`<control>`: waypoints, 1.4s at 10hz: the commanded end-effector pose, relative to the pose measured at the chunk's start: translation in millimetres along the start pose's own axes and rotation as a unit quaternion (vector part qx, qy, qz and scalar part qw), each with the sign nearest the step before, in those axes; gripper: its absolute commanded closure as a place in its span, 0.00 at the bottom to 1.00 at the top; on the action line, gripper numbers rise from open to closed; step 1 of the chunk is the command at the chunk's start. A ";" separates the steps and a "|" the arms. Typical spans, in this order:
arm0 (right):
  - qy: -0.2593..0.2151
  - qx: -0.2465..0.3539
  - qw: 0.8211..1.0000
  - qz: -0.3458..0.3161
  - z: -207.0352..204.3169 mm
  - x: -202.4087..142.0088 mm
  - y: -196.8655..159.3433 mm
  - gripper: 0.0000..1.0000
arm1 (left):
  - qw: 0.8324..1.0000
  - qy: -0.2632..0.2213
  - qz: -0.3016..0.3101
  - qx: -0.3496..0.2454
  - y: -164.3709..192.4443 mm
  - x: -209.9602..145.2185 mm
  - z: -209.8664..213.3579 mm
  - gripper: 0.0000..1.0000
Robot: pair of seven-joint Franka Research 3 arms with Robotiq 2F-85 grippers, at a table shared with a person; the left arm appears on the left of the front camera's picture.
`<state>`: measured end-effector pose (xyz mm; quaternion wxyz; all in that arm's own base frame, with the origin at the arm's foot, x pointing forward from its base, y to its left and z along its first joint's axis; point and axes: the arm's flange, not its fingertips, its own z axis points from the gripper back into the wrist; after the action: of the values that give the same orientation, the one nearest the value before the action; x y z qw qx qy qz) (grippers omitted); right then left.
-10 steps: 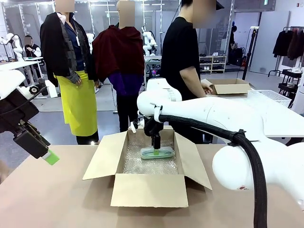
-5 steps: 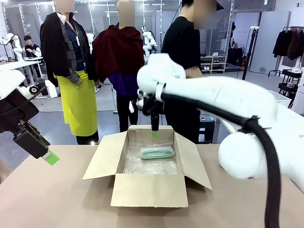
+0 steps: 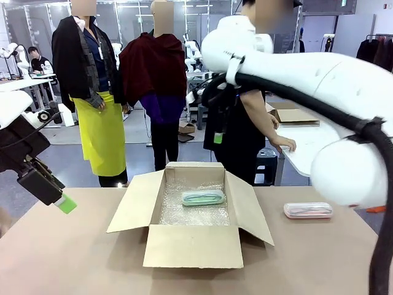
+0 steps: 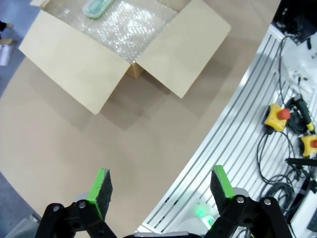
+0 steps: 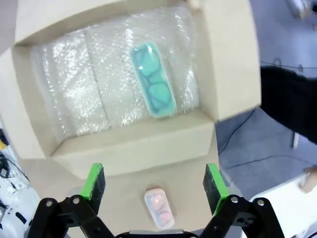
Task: Pack the glasses set securely to prepare it for shipping.
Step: Put the Glasses case from the right side of the table into the Package Box.
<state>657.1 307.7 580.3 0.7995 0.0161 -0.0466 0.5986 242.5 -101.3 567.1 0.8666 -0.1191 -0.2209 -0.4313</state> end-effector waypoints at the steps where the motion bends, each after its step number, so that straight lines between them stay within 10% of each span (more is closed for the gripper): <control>1: -0.004 0.025 0.995 -0.094 -49.0 -142.0 112.7 0.00 | 1.000 -0.006 -0.008 -0.005 0.5 0.0 0.6 0.00; 7: -0.056 0.005 0.961 -0.270 -6.5 -252.6 103.9 0.00 | 1.000 -0.006 -0.008 -0.005 0.5 0.0 0.6 0.00; 14: -0.111 -0.094 0.864 -0.483 -30.5 -376.9 97.1 0.00 | 1.000 -0.006 -0.008 -0.005 0.5 0.0 0.6 0.00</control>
<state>463.3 -32.5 524.4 0.9732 0.0475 -0.1689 0.1486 242.6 -101.4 567.0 0.8668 -0.1184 -0.2208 -0.4310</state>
